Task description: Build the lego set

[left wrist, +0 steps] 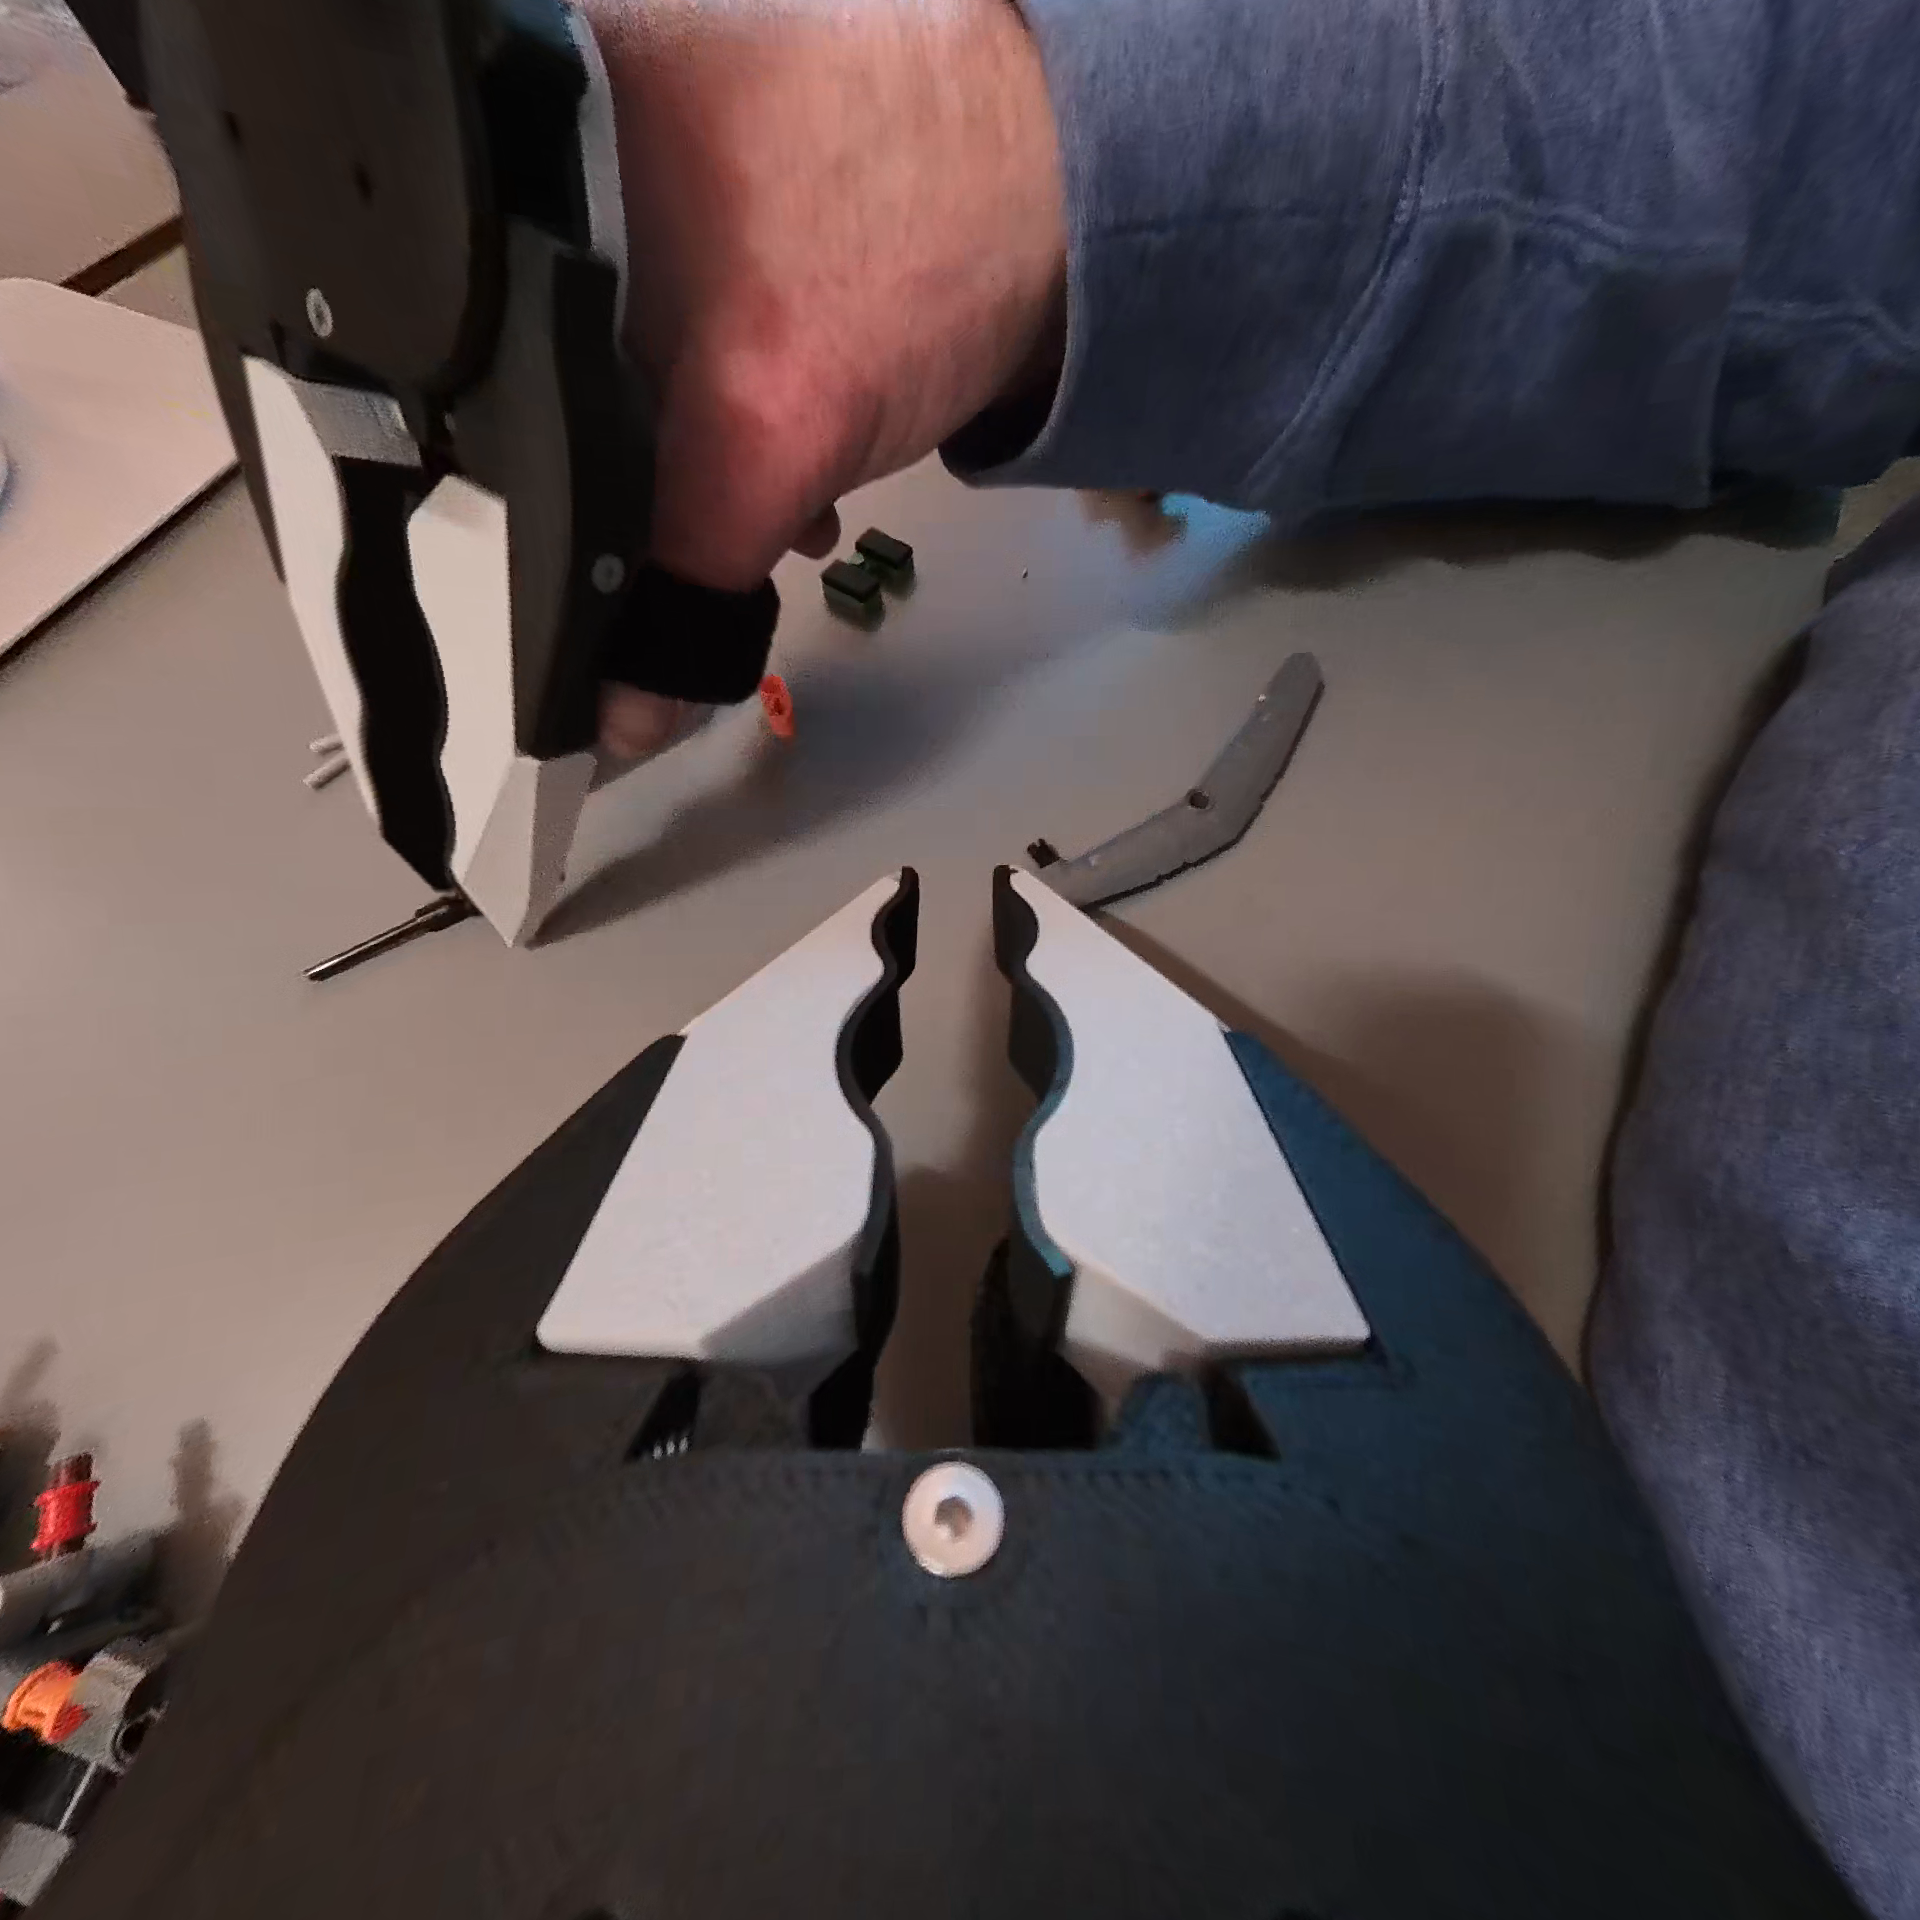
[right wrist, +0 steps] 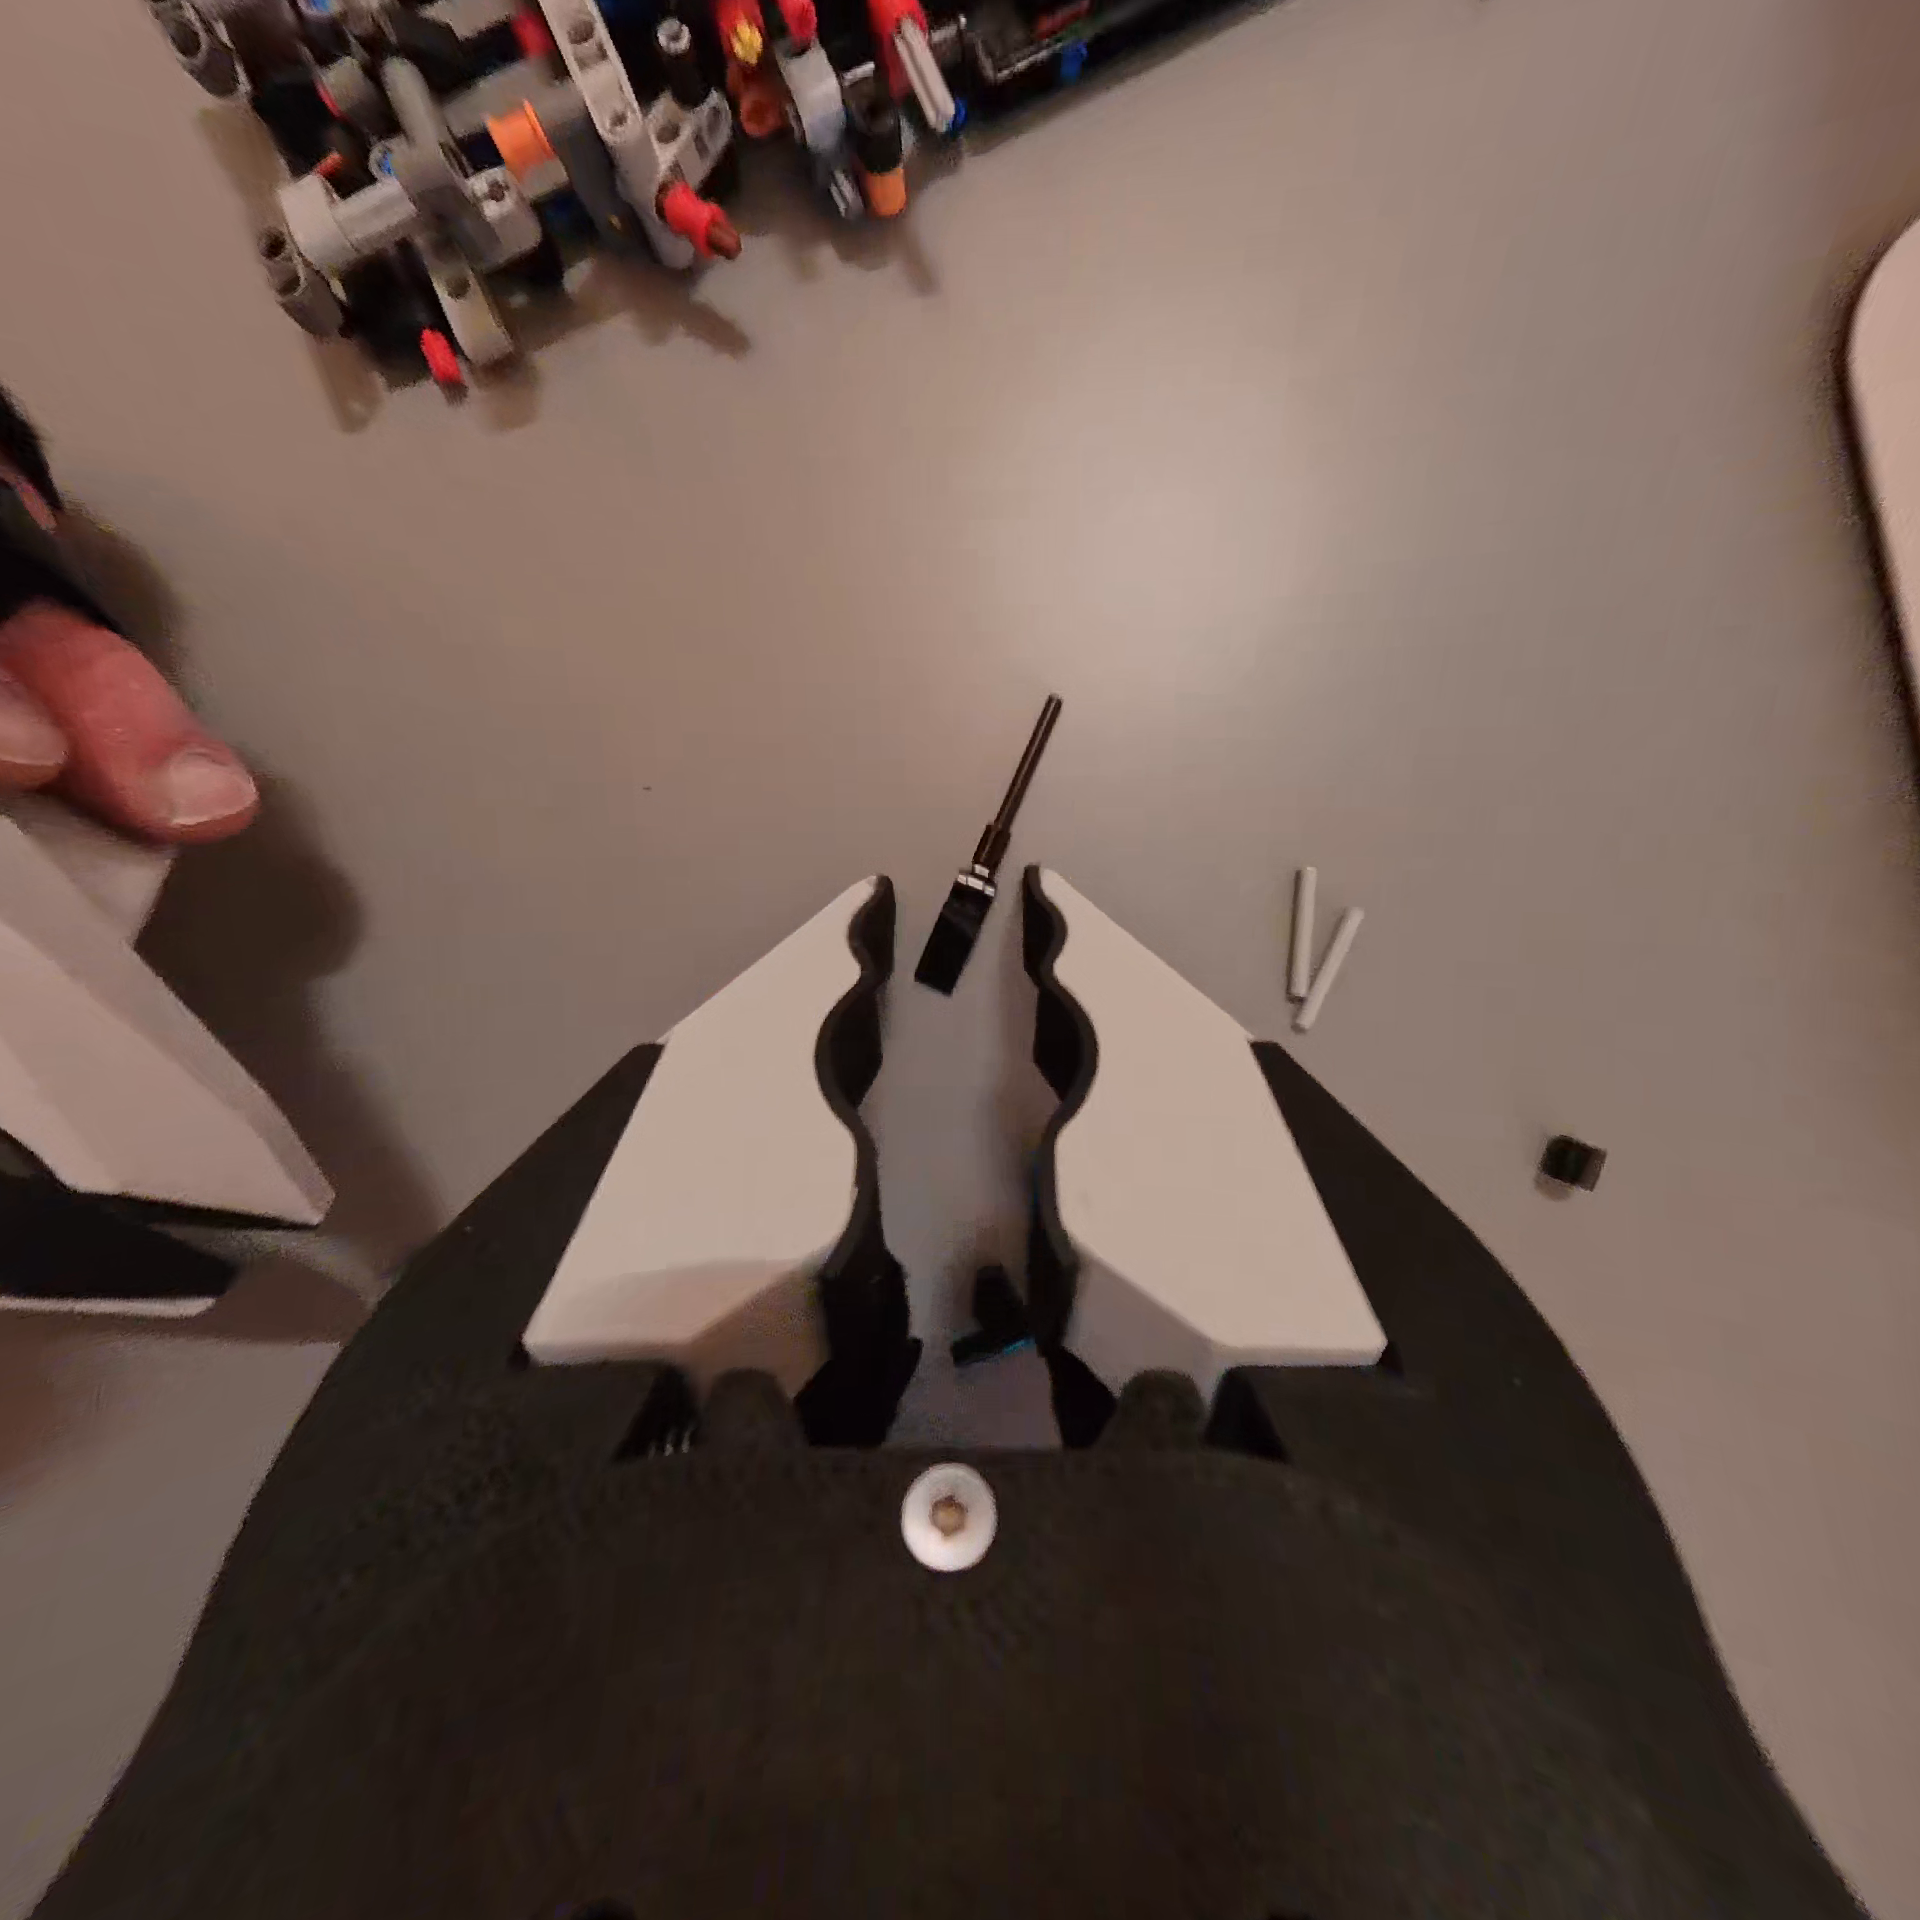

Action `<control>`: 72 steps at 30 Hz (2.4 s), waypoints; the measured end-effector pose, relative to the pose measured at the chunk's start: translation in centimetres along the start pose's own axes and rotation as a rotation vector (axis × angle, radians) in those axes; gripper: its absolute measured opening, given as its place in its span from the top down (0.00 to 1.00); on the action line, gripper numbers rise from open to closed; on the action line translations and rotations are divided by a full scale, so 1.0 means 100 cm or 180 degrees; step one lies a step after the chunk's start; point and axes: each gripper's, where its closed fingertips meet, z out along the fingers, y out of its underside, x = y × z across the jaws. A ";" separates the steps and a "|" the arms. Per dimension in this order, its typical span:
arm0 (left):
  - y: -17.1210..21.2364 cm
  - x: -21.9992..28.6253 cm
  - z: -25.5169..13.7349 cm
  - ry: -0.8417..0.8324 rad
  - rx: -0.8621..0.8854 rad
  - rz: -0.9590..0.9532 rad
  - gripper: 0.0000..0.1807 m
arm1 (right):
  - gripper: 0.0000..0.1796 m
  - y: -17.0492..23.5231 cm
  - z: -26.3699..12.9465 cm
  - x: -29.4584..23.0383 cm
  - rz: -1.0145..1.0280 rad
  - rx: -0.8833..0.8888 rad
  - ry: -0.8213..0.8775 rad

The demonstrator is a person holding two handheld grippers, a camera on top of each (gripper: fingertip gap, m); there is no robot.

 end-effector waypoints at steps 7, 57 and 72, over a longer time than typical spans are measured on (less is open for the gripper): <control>-0.001 -0.002 -0.001 -0.0009 0.0024 -0.0021 0.93 | 0.97 0.002 -0.002 -0.001 -0.0001 0.0042 0.0023; -0.005 0.008 0.004 0.0013 0.0011 0.0041 0.91 | 0.97 0.104 -0.170 -0.034 0.0956 0.0990 0.0695; -0.004 0.011 0.006 0.0037 -0.0001 0.0053 0.91 | 0.97 0.186 -0.147 -0.087 0.1069 0.0313 0.0532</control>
